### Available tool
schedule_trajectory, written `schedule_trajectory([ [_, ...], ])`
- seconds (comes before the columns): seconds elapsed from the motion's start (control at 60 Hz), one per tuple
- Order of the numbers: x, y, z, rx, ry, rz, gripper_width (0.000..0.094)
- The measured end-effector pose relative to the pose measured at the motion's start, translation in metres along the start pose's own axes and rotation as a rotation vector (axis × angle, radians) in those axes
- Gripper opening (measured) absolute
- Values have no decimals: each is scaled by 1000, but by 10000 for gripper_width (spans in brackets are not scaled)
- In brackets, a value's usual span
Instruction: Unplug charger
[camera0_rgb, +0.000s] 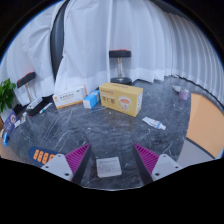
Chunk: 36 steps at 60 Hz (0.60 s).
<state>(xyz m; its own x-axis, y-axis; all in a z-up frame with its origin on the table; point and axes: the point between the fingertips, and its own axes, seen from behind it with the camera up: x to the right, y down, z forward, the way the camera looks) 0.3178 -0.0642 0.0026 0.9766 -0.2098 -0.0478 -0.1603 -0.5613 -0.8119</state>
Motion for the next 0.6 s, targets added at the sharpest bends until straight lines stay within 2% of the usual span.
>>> schedule_trajectory([
  [0.167,-2,-25,-41,47,21,-62,852],
  [0.317,-25,-33,-107,90,22,-91,849],
  [0.6,-74,13,-265,117,56,-122,851],
])
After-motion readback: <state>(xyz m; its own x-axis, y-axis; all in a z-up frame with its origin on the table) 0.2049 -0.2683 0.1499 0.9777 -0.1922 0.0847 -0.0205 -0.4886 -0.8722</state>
